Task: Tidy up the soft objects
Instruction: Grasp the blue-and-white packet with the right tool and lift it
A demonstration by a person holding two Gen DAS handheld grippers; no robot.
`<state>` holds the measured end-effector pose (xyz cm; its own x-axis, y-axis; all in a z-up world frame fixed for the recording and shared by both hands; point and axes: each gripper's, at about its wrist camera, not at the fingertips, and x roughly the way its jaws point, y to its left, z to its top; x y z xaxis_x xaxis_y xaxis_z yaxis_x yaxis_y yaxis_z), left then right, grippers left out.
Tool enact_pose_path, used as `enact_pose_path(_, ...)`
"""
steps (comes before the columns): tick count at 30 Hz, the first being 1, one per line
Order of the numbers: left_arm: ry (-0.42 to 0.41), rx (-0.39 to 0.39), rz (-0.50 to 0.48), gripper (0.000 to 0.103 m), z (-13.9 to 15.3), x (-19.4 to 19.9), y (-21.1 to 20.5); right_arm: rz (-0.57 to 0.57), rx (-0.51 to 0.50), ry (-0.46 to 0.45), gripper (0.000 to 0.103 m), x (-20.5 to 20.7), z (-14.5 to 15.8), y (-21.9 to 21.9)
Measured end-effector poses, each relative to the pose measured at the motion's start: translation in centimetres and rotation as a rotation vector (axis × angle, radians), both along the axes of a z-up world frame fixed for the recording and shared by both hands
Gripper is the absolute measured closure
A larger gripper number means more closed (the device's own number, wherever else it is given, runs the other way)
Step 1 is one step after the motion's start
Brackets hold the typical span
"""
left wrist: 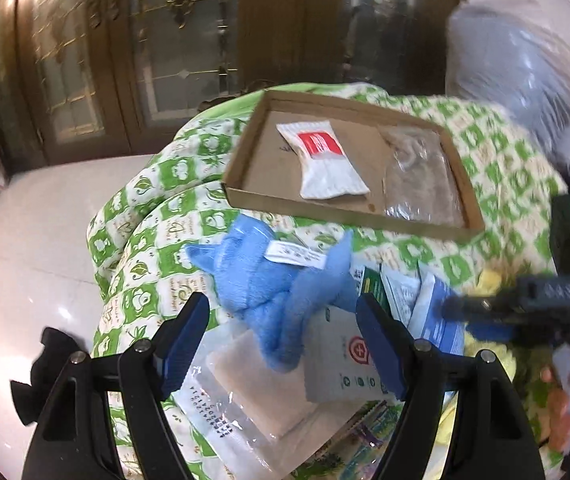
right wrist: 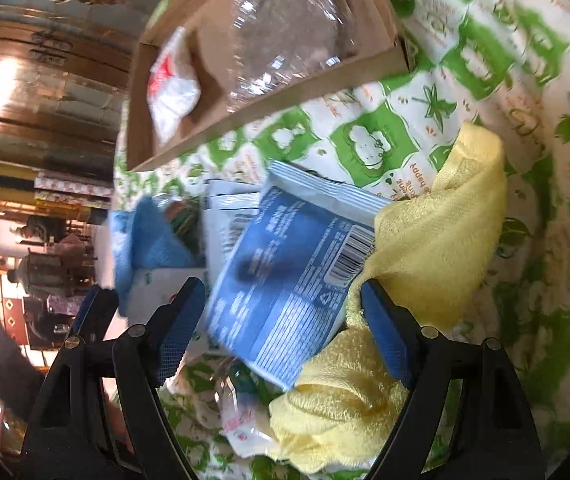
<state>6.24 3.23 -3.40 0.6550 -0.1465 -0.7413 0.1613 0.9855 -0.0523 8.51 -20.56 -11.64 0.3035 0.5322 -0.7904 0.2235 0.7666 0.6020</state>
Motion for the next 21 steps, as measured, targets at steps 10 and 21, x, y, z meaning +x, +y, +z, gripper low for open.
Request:
enact_pose_path(10, 0.048, -0.091, -0.082, 0.027, -0.3, -0.9, -0.5, -0.001, -0.045, 0.089, 0.012, 3.3, -1.8, 2.0)
enact_pose_path(21, 0.088, -0.119, -0.13, 0.027, -1.0, -1.3, -1.2, 0.04, -0.03, -0.023, 0.037, 1.2, 0.8, 2.2)
